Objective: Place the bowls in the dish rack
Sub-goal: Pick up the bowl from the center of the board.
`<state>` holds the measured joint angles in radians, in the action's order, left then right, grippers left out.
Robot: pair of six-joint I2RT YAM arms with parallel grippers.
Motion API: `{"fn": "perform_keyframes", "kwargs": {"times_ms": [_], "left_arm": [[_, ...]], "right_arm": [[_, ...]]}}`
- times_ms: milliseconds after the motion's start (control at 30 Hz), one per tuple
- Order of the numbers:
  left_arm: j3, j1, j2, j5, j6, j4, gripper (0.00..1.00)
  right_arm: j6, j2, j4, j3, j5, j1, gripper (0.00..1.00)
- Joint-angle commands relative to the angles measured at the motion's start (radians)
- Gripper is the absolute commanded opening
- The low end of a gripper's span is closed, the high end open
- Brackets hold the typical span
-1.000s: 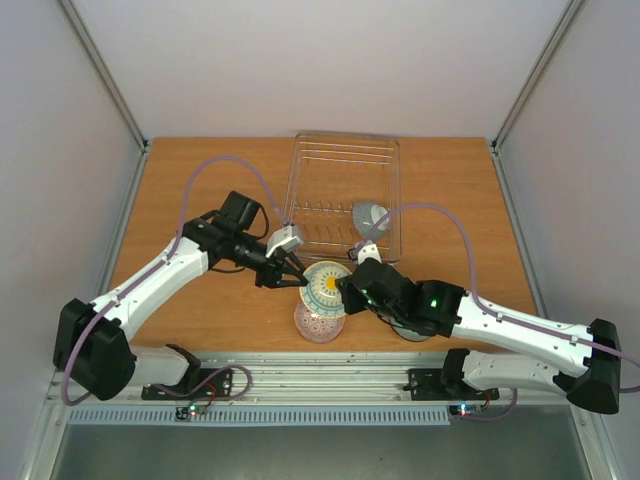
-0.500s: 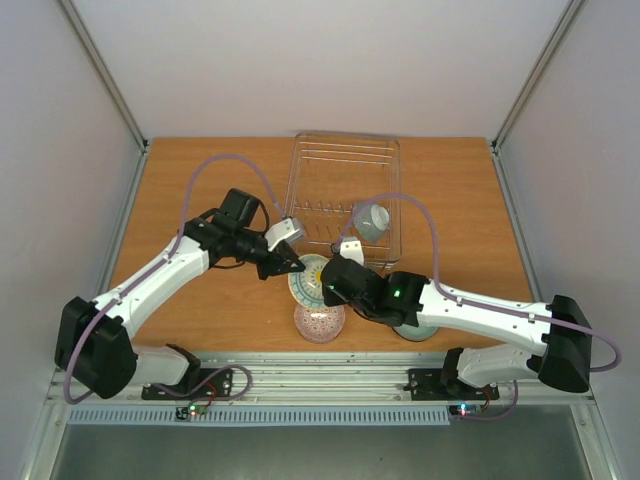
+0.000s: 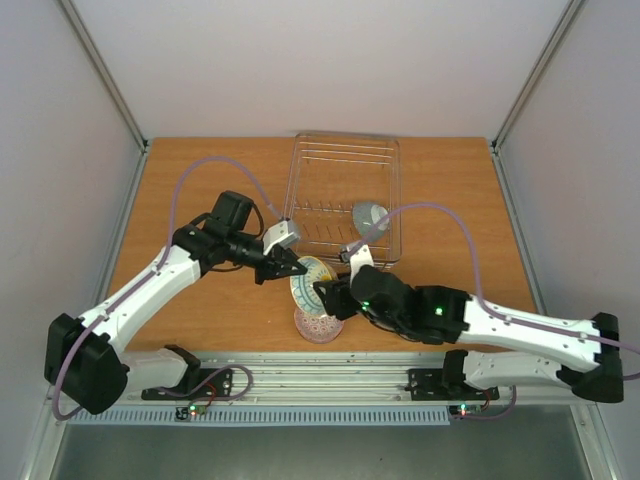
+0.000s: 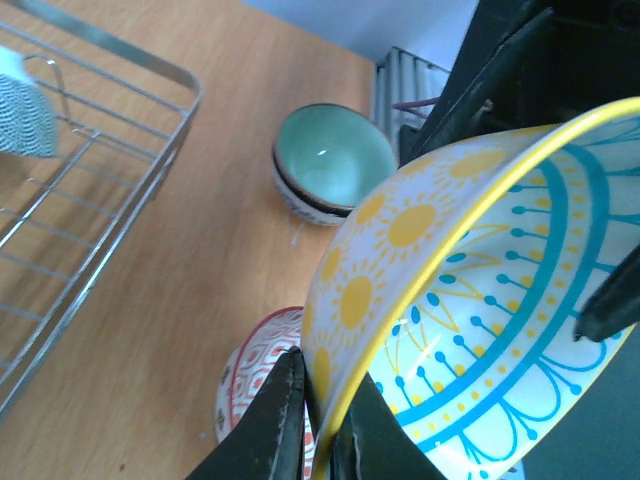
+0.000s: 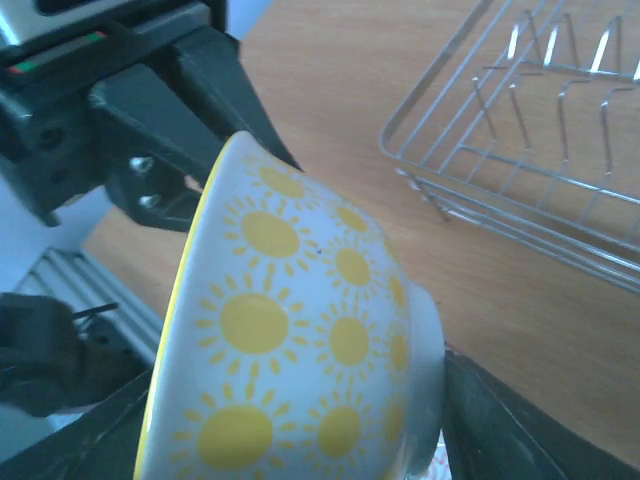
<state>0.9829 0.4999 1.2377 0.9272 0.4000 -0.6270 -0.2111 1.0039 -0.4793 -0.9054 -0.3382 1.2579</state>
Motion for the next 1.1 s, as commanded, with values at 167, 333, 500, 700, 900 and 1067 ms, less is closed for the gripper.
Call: {"fn": "perform_keyframes", "kwargs": {"times_ms": [167,333,500,700,900,1067], "left_arm": [[0.029,0.001,0.056,0.165,0.122,-0.120,0.00],[0.059,-0.001,0.085,0.203,0.202,-0.198,0.01],[0.028,-0.001,0.056,0.154,0.154,-0.117,0.00],[0.017,-0.001,0.040,0.126,0.123,-0.092,0.01],[0.007,-0.001,0.022,0.112,0.116,-0.070,0.01],[-0.007,-0.001,0.000,0.094,0.100,-0.047,0.01]], "right_arm": [[0.080,-0.229,0.233,0.182,0.146,0.026,0.81],[0.043,-0.323,0.298,0.288,0.148,0.026,0.87],[0.009,-0.318,0.322,0.318,0.157,0.028,0.87],[-0.001,-0.213,0.404,0.316,0.185,0.037,0.87],[-0.013,-0.145,0.476,0.310,0.173,0.075,0.87],[-0.017,-0.104,0.537,0.305,0.137,0.130,0.87]]}}
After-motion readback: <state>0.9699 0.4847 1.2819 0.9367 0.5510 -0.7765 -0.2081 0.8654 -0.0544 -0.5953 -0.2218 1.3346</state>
